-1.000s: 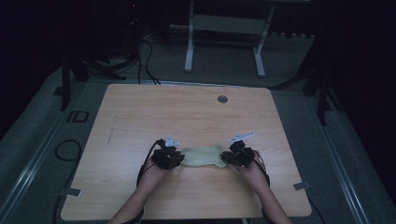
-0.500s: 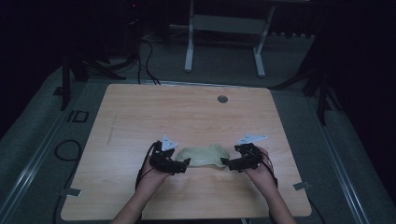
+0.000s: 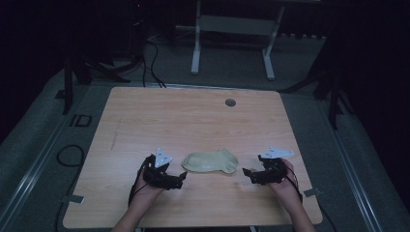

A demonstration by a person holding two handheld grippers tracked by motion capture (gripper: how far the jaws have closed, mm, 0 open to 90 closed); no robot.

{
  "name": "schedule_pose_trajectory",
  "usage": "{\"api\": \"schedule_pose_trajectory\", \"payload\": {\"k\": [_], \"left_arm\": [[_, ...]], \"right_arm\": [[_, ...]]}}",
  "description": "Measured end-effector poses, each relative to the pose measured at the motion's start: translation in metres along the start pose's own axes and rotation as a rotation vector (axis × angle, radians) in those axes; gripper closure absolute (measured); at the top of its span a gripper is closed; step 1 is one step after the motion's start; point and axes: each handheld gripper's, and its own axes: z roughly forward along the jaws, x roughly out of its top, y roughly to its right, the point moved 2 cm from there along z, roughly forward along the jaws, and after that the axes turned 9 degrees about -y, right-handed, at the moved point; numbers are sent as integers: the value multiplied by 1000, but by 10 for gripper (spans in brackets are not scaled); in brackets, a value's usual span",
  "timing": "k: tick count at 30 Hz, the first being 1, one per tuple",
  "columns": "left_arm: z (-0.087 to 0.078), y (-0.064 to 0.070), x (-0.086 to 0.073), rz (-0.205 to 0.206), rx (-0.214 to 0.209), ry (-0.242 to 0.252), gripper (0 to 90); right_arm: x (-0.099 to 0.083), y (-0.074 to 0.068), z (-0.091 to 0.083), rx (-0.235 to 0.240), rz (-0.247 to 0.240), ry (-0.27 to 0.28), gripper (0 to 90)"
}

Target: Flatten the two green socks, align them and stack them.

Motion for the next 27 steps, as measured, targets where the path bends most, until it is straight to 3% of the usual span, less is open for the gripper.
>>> {"api": "schedule_pose_trajectory", "payload": {"k": [3,5,7,11,19,27], "left_arm": [[-3,-2,-6,18,-7,17,16],[-4,-3,-10,17,-20,12,16],[-4,-6,-15,19,-27,-3,16],[-6,-10,-24,13,-28,10,16],[-21,-17,-38,1,-21,30,17],[-34,-23,-53,4,13,38,17]], "right_arm": [[-9,2,-4,-7,-6,15,123],[-15,2,-6,2,-20,15,123],[-21,2,-7,-20,-40,13,123],[-31,3,-11,-30,-42,6,121],[-53,9,-21,-46,-25,28,120],[-71,11,-34,-75,20,34,120]]}}
